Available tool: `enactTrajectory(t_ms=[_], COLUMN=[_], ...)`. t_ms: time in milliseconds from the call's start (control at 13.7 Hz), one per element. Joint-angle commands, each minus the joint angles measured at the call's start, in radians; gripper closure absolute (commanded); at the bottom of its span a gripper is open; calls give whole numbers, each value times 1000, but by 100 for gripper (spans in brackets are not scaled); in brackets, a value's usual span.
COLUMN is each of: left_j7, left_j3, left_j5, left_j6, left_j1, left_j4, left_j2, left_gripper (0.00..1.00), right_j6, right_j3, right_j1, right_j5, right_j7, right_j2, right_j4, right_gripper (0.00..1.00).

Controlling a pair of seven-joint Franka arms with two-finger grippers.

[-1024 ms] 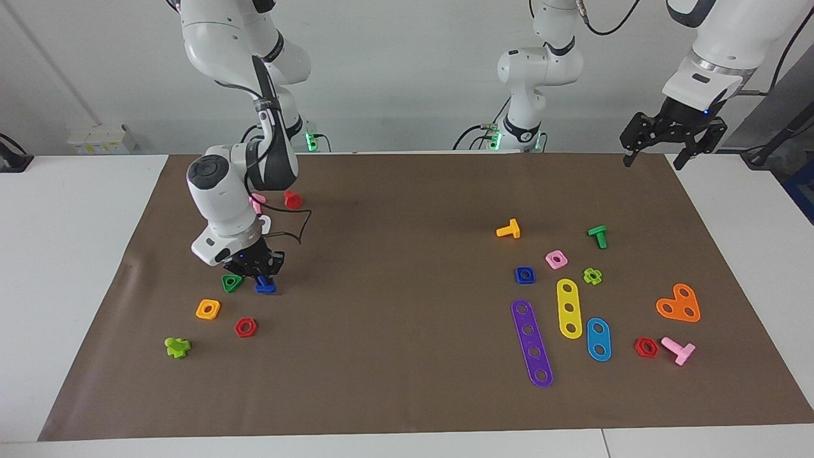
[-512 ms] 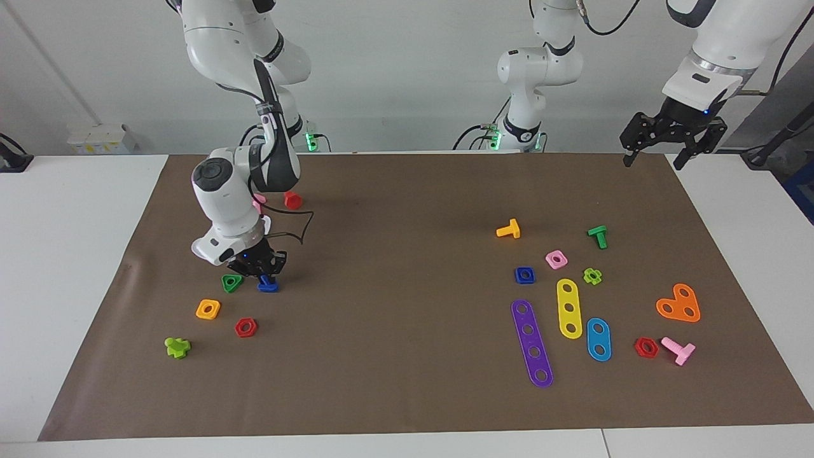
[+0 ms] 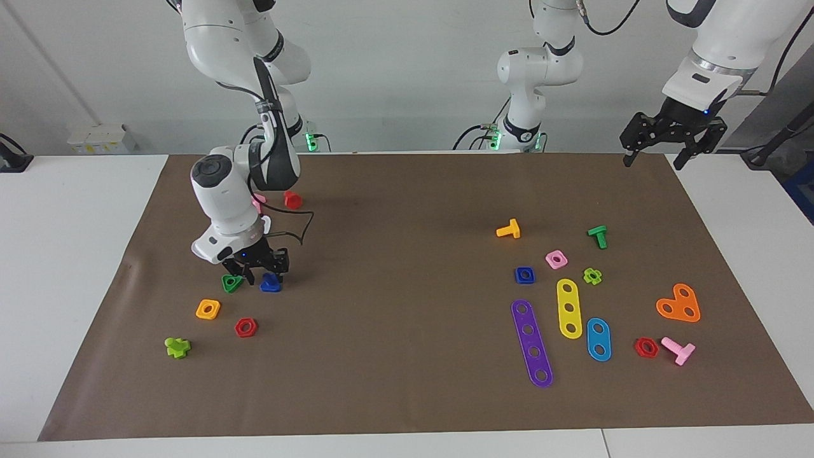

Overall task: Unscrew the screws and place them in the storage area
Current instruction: 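Carry the blue bolt with the right gripper beside the green triangle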

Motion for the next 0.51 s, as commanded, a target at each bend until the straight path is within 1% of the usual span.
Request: enactTrajectory(t_ms=[0,73,293,439], left_j7=[14,14,14,14], left_j3=[-4,-4,-4,-4], left_j5=[-19,-19,-19,-19], left_j6=[-4,-4,-4,-4], left_j1=[13,13,13,13], left_j4=[-35,-35,-33,-35], left_j2=[-31,-31,-31,-31], left_gripper=[0,0,0,0], right_j6=[-204,-261,-387,-513], right_j3=[-2,-8,-13,-13], right_j1=[-13,-16,-56,-79], right_j5=[-6,-6,-10,-10], right_j7=[69,69,67,67], right_j2=[-15,-32,-131,-180], right_j4=[164,204,237,290], right_gripper=[0,0,0,0])
